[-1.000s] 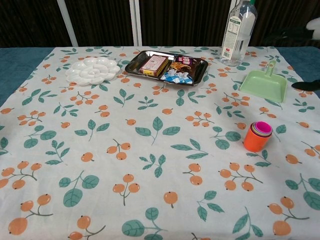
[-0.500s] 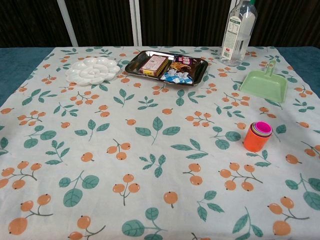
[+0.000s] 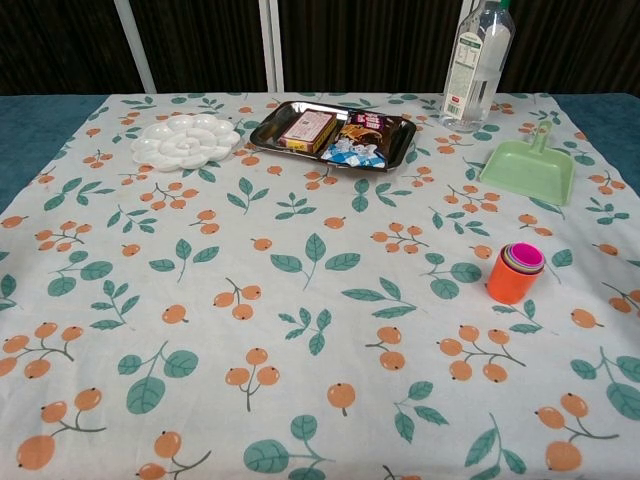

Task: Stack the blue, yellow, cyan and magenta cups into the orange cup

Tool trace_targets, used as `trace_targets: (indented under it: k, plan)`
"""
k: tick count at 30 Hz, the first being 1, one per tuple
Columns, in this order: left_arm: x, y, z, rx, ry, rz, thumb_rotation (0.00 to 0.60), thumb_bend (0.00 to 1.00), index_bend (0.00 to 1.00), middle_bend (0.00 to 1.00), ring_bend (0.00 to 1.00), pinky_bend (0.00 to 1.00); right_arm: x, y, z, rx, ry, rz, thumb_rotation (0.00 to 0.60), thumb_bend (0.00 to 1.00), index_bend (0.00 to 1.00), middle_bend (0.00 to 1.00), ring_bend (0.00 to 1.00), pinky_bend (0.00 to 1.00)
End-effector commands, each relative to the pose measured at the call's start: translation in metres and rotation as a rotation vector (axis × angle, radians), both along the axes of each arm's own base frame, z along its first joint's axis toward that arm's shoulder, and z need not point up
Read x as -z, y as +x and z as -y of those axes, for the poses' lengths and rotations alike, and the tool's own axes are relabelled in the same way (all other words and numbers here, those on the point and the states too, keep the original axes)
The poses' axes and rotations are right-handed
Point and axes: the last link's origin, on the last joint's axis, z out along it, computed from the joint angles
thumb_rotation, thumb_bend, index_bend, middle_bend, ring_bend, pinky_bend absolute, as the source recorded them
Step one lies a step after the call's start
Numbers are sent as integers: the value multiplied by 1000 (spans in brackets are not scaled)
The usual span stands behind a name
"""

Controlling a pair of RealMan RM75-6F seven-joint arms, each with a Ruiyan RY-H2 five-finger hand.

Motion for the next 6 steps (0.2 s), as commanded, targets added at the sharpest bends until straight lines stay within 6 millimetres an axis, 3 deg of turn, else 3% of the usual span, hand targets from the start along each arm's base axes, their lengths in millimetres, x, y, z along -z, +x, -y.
trace_targets:
  k: [1, 6]
  plan:
    - [0, 0, 0, -1, -1, 1, 600, 187, 197, 98, 0, 0, -1, -1, 0, 3, -3, -1, 600, 430, 28, 0, 4, 61]
    - [0, 0, 0, -2, -1, 3, 600, 187, 197, 98, 0, 0, -3, -1, 1, -1, -20, 17, 600, 430, 28, 0, 4, 61]
